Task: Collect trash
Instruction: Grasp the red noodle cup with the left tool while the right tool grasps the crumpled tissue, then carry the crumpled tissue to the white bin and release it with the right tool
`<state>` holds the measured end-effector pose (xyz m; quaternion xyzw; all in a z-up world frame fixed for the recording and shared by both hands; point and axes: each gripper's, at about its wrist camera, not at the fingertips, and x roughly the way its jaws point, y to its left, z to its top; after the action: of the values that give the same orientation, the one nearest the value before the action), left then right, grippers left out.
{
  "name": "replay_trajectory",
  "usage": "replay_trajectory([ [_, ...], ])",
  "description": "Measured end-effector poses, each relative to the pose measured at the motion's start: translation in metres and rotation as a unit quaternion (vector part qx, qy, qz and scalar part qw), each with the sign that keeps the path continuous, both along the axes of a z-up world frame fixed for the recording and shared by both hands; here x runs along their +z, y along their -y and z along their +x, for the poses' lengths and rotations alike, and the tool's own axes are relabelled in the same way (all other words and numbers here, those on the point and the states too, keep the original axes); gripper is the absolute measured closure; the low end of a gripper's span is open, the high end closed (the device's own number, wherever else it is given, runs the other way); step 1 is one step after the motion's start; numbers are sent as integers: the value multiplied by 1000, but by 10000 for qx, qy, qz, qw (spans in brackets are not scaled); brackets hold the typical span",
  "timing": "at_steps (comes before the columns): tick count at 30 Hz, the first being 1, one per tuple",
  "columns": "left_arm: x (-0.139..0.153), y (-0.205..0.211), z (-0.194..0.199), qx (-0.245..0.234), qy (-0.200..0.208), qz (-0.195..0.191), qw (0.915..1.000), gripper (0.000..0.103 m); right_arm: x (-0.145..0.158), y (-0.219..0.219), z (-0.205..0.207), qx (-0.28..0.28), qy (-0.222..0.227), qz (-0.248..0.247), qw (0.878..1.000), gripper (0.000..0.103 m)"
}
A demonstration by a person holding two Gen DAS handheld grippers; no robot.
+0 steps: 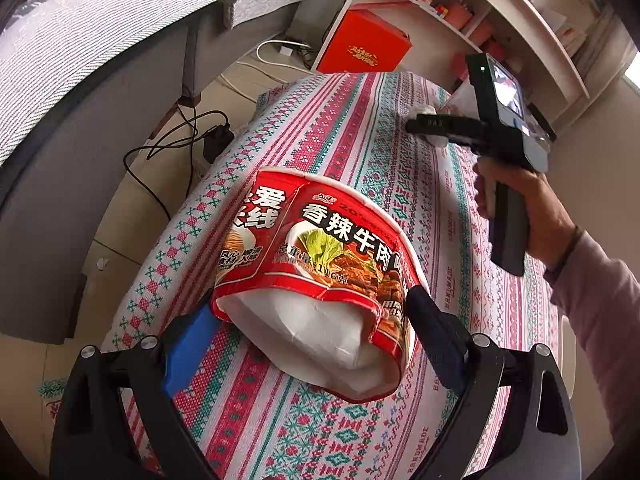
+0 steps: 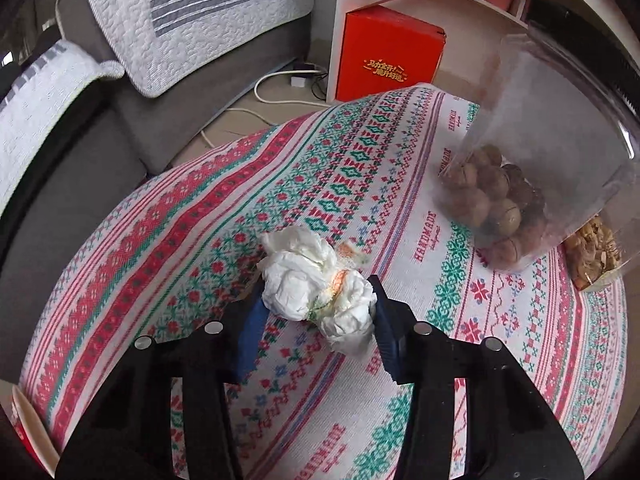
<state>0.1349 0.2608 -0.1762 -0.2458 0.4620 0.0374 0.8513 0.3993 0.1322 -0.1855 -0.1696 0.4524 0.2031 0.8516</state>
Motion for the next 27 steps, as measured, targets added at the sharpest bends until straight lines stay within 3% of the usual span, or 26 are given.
replay_trajectory([
  [12,1,3,-17,378,23,-165,9991,14,12,26,-92,8,40,67,10000,59],
  [21,1,17,-54,627,-49,-339,9974,14,33,95,-164,-508,-13,434,9978,59],
  [27,9,41,-69,547,-49,-346,9979,14,37,150,-204,-934,-17,574,9940,59],
])
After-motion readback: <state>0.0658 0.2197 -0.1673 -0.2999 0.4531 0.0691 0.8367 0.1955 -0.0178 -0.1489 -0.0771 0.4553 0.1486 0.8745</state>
